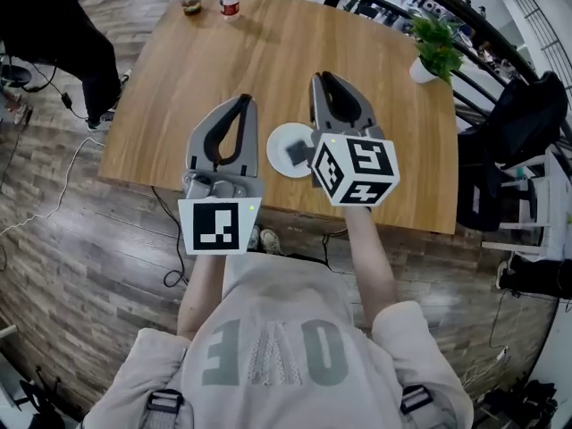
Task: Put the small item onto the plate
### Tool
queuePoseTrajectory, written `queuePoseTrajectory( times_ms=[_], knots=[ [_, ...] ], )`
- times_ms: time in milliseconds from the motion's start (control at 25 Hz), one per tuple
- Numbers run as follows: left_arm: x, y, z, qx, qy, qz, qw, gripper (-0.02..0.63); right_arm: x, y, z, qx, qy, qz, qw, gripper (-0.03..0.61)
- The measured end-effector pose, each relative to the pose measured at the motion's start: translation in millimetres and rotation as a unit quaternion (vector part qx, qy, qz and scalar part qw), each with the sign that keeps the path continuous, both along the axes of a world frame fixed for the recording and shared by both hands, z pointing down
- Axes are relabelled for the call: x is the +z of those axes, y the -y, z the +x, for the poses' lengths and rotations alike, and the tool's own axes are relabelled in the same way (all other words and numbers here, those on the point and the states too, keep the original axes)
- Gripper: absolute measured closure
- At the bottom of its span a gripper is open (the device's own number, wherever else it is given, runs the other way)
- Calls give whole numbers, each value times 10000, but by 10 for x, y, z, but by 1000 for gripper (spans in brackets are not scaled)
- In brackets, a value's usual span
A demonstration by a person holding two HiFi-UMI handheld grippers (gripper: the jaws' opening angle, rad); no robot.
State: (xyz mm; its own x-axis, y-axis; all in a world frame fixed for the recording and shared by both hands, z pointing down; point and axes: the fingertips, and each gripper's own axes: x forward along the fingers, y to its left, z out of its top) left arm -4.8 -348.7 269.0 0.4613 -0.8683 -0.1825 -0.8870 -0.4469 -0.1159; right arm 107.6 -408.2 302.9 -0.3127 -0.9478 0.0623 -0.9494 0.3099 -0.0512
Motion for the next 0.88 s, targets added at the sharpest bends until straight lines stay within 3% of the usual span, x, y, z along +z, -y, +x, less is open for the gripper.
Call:
queuePoseTrajectory(
  times_ms=[160, 280, 480, 880],
  knots=[
    [-41, 19, -36, -3, -32, -20, 10000, 604, -610, -350, 87, 62, 636, 858, 9943, 555],
    [-197, 39, -105, -36, -198, 202, 9996, 606, -750, -542, 196, 402, 348, 1188, 9915, 558],
    [-419, -6, -139, -6, -217, 480, 9986, 604, -609, -840, 323, 893, -314, 1210, 9881, 560],
    [-649, -48, -188, -3, -213, 771, 9968, 605, -444, -983, 339, 972, -436, 964, 9896, 561]
  ],
)
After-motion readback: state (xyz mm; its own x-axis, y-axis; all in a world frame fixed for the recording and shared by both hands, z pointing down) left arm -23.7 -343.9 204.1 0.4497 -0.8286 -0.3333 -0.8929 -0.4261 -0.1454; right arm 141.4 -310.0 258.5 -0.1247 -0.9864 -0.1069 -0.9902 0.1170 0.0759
